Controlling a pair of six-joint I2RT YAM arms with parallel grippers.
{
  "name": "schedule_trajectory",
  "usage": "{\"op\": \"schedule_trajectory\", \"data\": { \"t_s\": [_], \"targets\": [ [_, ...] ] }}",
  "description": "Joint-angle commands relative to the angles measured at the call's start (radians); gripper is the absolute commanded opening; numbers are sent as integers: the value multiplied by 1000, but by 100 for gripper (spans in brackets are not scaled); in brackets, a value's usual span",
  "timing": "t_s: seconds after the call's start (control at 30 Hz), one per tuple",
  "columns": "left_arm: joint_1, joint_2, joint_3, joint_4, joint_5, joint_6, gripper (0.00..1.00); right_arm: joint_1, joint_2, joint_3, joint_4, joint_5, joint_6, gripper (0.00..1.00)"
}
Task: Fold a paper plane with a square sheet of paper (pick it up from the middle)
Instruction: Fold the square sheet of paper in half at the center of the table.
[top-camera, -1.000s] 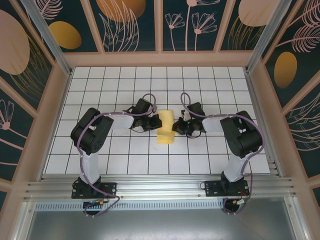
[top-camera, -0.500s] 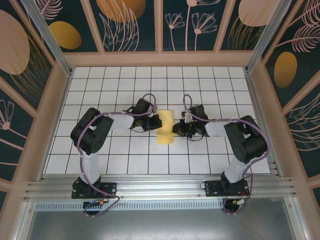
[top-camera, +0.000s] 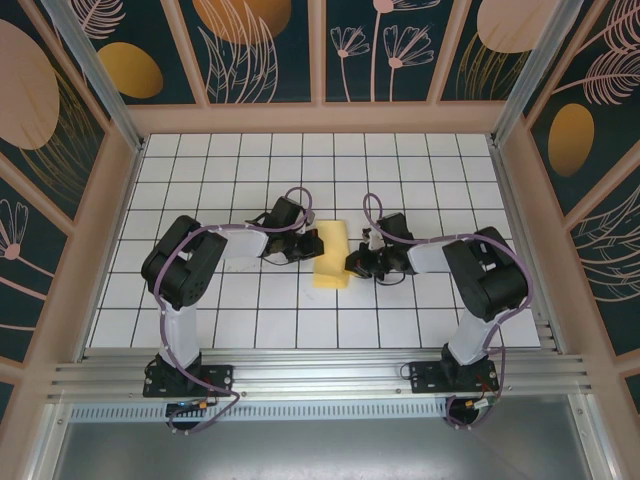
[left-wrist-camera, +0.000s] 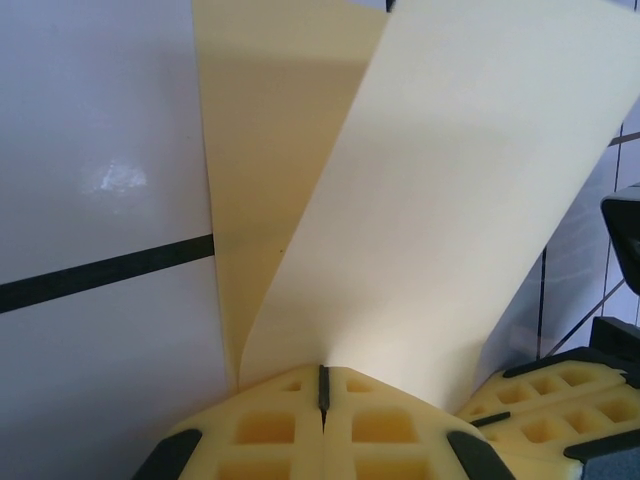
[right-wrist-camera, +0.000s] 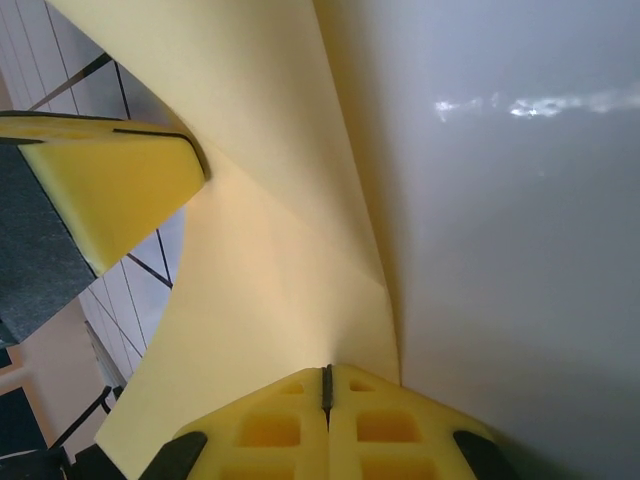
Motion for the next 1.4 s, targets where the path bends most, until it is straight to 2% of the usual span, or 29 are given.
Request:
{"op": "schedule_trajectory", "data": {
  "t_s": [0.0,0.2,0.5,0.93,1.23,1.37],
  "targets": [
    [-4,56,-18,-81,-46,28,0,11,-68,11,-19,-20,-5,0],
    [-4,57,-20,-81,-45,29,0,29,-49,-8,14,-45,14,0],
    [-5,53,-25,-83,-47,31,0,35,48,-59,-2,6,-10,0],
    [-4,59,-20,-86,-46,34,0,52,-119,-67,3,-30,25,1],
    [-3,54,-25,-85,-49,37,0,73,-9,-111,5,20,12,0],
    [-5,53,-26,-88,-50,40,0,74,-14,-113,10,16,17,0]
  ]
}}
